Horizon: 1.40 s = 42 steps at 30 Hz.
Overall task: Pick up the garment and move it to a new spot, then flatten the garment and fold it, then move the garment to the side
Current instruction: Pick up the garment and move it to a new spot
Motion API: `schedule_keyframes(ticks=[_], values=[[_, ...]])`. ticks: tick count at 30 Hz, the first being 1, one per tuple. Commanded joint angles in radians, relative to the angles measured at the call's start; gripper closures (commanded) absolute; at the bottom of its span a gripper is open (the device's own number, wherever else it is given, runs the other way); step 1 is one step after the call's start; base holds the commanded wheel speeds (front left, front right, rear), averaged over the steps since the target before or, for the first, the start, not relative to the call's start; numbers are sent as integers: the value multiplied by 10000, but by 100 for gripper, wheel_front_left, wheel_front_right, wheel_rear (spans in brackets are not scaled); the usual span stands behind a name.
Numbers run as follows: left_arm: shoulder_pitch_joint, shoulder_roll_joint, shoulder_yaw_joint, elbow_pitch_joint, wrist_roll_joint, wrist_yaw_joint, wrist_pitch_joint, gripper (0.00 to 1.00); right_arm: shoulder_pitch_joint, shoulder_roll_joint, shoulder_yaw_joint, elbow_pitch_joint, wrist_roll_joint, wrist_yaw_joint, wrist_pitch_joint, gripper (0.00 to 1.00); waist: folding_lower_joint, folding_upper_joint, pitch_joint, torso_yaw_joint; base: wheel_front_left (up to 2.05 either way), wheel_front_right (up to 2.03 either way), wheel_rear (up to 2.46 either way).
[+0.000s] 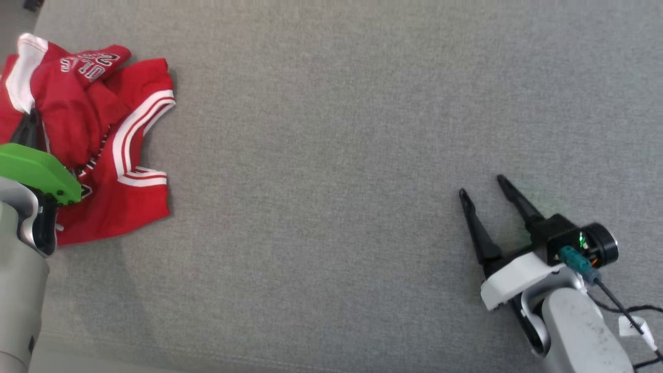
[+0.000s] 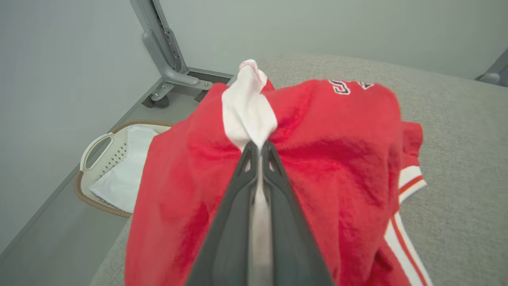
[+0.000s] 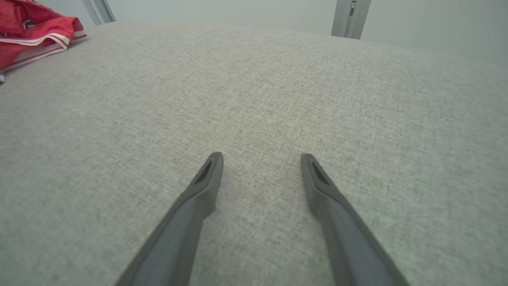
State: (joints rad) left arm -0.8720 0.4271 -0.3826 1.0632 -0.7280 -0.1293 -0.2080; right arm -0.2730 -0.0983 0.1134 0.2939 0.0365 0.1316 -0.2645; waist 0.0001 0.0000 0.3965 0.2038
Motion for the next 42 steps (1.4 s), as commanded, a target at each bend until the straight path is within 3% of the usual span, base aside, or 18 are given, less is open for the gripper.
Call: schedule_keyframes(ticks=[1,8,13,19,22,30,34,35,36,37,42], values=[[-85,211,-63,-86,38,-19,-154,100,228,55,26,70,93,-17,-2,0,-1,0,-702,-63,0,0,0],[-563,584,-511,-1310,382,-19,-542,100,683,301,-138,78,273,-17,-3,0,-1,0,-1629,-513,0,0,0],[-790,448,-817,-2838,806,-19,-581,100,926,381,-202,88,376,-17,-3,0,-1,0,-2063,-1073,0,0,0],[-331,-396,-864,-4467,931,32,-579,100,1057,454,-149,36,501,-17,-1,0,-1,0,-2328,-2072,0,0,0],[-23,-1125,-1024,-4842,890,42,-579,100,1086,457,-124,70,538,-15,-3,0,-1,0,-2350,-2683,0,0,0],[705,-2667,-1517,-4632,855,-4,-582,100,1097,461,75,55,831,-15,-1,0,-1,0,-2260,-4106,0,0,0],[1089,-3029,-1464,-4343,907,-11,-581,100,1169,462,56,117,937,-15,-3,0,-1,0,-2181,-4412,0,0,0],[1219,-3077,-1401,-4266,1022,-10,-581,93,1186,468,84,109,943,-15,-3,0,-1,0,-2160,-4454,0,0,0],[1360,-3134,-1304,-4188,1036,-11,-581,51,1201,467,86,100,948,-15,-3,0,-1,0,-2148,-4471,0,0,0],[1517,-3180,-1198,-4142,1187,-11,-581,0,1200,461,64,96,954,-15,-3,0,-1,0,-2137,-4476,0,0,0],[2372,-3147,-332,-4595,2230,316,-581,0,1182,471,34,63,923,-15,-1,0,-1,0,-2150,-4277,0,0,0]])
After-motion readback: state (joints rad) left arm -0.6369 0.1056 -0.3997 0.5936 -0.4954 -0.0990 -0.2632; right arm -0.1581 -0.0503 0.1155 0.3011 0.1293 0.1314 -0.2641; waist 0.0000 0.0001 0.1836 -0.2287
